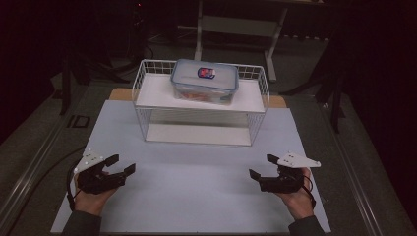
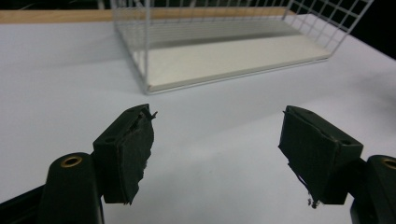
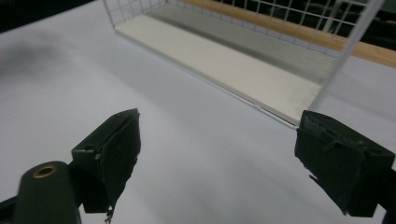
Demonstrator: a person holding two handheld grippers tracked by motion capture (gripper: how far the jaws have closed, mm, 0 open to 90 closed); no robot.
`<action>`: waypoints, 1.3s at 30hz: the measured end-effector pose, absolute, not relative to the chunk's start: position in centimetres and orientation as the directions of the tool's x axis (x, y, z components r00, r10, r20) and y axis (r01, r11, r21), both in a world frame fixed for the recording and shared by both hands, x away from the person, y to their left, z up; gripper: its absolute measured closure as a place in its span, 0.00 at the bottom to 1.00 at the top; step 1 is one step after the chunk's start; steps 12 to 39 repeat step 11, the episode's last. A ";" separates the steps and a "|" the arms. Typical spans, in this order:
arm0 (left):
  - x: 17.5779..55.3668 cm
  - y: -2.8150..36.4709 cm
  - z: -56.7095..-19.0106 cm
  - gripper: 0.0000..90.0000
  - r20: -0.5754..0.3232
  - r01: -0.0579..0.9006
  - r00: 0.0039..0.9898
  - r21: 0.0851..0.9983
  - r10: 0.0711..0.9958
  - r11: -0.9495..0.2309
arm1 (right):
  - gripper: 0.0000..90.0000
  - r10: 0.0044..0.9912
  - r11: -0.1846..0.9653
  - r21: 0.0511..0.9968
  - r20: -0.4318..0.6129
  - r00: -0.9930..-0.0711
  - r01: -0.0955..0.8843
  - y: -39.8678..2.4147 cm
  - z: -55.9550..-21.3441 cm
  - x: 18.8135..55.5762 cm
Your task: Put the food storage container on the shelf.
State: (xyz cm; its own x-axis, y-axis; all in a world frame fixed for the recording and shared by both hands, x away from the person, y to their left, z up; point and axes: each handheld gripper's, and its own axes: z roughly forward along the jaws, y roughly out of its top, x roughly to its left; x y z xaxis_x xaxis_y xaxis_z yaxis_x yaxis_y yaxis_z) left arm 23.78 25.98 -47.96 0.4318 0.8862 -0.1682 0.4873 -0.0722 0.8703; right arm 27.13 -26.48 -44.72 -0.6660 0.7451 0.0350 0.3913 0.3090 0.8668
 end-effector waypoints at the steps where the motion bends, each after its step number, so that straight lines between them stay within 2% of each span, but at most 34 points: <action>1: 23.8 26.1 -48.0 0.28 -0.159 0.480 0.422 0.874 0.893 -0.071 | 0.16 0.756 0.287 0.874 0.045 -0.653 0.392 -26.7 -45.0 27.0; 4: 23.7 26.4 -48.2 0.29 -0.154 0.476 0.387 0.878 0.909 -0.053 | 0.16 0.781 0.214 0.895 0.084 -0.618 0.391 -27.2 -46.0 26.7; 10: 23.8 26.8 -48.5 0.29 -0.147 0.480 0.357 0.876 0.923 -0.046 | 0.16 0.798 0.195 0.908 0.073 -0.598 0.371 -27.4 -45.9 26.5; 39: 23.9 26.7 -48.6 0.29 -0.144 0.487 0.358 0.872 0.923 -0.053 | 0.16 0.800 0.199 0.908 0.066 -0.596 0.368 -27.5 -46.0 26.6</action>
